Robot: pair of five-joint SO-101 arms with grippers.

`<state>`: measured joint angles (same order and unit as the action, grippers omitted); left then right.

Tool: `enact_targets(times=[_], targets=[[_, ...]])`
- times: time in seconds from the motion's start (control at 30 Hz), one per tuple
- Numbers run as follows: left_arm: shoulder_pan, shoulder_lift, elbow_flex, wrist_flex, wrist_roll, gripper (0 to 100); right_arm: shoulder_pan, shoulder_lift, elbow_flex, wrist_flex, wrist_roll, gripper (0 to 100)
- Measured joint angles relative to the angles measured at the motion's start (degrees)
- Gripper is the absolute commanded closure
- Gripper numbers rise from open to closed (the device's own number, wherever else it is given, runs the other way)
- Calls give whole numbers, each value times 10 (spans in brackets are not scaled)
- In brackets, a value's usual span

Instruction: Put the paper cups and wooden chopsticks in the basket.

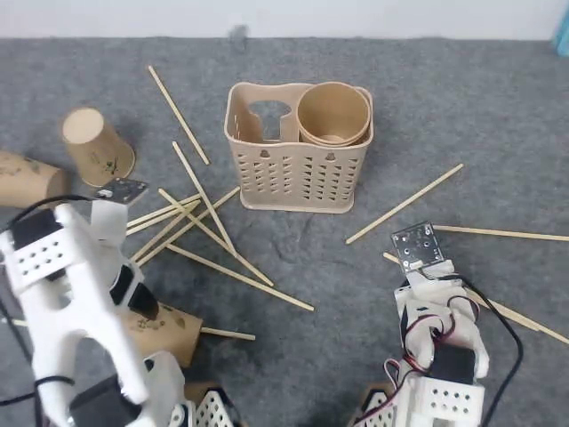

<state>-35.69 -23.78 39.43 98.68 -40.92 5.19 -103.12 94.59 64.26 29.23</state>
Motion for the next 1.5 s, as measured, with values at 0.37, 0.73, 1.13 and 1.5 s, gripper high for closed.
enact_targets(times=[0.37, 0.73, 1.13, 1.5], targets=[[0, -5, 9, 0, -29, 989, 0, 0, 0, 0, 0, 991], [0, -2, 6, 0, -30, 989, 0, 0, 0, 0, 0, 991], [-187, 3, -198, 1, -31, 989, 0, 0, 0, 0, 0, 991], [-273, 3, -269, -123, -36, 989, 0, 0, 0, 0, 1, 991]])
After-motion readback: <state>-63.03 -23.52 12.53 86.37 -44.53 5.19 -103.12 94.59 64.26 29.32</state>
